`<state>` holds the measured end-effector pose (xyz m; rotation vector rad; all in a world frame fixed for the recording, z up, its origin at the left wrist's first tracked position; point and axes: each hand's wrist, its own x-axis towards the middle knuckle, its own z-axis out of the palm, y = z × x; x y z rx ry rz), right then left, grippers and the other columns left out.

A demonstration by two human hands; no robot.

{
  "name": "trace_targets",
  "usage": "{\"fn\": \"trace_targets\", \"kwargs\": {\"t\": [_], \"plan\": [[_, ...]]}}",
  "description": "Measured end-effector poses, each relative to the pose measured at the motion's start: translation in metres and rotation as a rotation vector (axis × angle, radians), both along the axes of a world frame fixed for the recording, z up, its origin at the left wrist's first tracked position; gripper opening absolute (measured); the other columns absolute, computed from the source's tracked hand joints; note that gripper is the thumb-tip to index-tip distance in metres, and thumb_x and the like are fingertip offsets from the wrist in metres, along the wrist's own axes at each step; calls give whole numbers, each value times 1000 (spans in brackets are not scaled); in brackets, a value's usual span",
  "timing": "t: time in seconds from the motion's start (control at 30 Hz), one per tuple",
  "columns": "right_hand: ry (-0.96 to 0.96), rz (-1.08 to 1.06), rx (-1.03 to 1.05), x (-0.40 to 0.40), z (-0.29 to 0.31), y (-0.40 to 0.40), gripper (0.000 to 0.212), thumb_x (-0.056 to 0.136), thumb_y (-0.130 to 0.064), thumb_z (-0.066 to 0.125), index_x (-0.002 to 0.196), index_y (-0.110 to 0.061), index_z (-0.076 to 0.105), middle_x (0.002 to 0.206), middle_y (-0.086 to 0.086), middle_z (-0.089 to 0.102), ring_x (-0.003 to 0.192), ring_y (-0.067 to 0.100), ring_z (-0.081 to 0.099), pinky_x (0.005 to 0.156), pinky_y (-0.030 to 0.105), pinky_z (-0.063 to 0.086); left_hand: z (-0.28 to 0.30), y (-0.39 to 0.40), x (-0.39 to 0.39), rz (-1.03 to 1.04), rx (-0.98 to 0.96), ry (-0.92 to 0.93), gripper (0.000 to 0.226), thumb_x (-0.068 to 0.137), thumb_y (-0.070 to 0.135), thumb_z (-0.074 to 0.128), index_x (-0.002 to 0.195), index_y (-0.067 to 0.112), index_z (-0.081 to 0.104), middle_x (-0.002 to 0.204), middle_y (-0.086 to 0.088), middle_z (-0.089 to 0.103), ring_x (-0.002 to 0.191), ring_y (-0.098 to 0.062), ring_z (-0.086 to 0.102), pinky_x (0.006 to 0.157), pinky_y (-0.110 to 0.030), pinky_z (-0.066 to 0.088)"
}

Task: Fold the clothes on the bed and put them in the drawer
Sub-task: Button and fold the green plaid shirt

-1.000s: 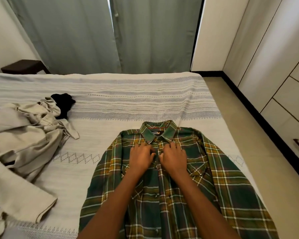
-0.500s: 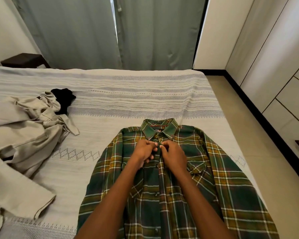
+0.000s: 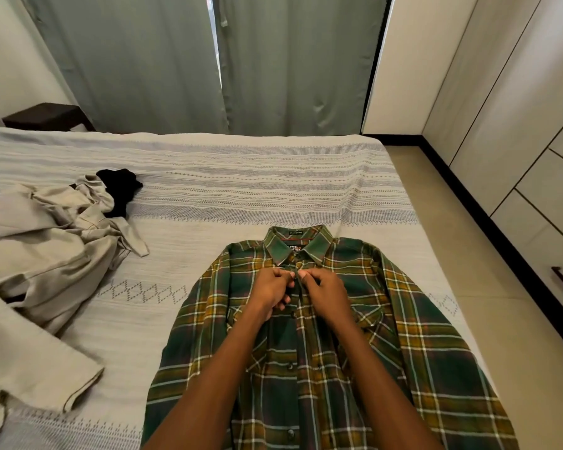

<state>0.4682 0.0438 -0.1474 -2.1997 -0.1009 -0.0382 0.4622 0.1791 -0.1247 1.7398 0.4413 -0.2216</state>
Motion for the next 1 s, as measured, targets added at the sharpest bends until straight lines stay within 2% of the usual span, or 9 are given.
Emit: {"fn": "trace_targets", "kwargs": {"t": [0.1,0.17,0.3,0.4,0.67,0.77,0.83,0.9,1.0], "plan": [[50,25,0,5,-1,-6,14,95,-28,63,104,-29,74,101,-11,74,94,9,66,87,38,55,-2,1,1,10,-38,17,26,98,21,60,76,7,61,49,2,50,32,-7,38,32,-19,29],[51,25,-46,7,-2,-6,9,91,-33,68,99,-33,71,96,-14,71,89,7,65,82,38,56,-3,1,2,29,-67,41,28,96,22,63,71,9,60,45,5,49,33,-6,33,33,-18,25],[-24,24,-152,6,-6,-5,13,88,-41,70,98,-33,67,88,-18,66,83,5,62,73,36,55,-5,4,4,107,-170,104,27,92,23,67,69,10,60,64,-5,52,36,-8,29,38,-18,22],[-102,40,-210,4,-10,-5,14,91,-40,68,103,-32,67,92,-17,65,90,8,60,74,36,53,-6,3,3,124,-217,112,27,89,31,72,77,9,63,65,-3,53,38,-8,32,40,-18,25],[-170,108,-164,5,-14,-12,11,93,-28,68,103,-26,73,100,-9,71,95,13,60,83,39,52,-8,5,2,50,-33,89,20,93,26,68,86,7,72,60,1,53,40,-7,39,38,-18,29],[-98,105,-194,-4,-6,-8,19,96,-31,63,114,-30,68,104,-12,68,103,12,56,85,40,52,-9,-1,-4,47,154,-28,13,93,25,68,89,15,74,70,1,65,63,-11,60,58,-26,50],[-94,76,-223,-15,0,-6,28,96,-31,62,123,-32,63,104,-13,67,105,12,54,86,37,51,-10,-3,-13,77,332,-80,8,93,26,67,92,18,69,83,1,69,77,-14,65,71,-32,54],[-117,27,-255,-27,4,-7,22,94,-32,65,116,-33,63,102,-14,66,102,11,55,83,33,50,-9,-2,-23,85,393,-171,7,96,24,62,95,18,66,85,0,69,76,-14,65,67,-30,51],[-83,21,-399,-49,5,-9,13,90,-46,66,96,-35,61,101,-14,61,99,10,55,83,30,47,-5,-1,-39,-55,431,-162,9,99,23,57,97,19,65,76,-2,69,54,-8,59,47,-22,43]]}}
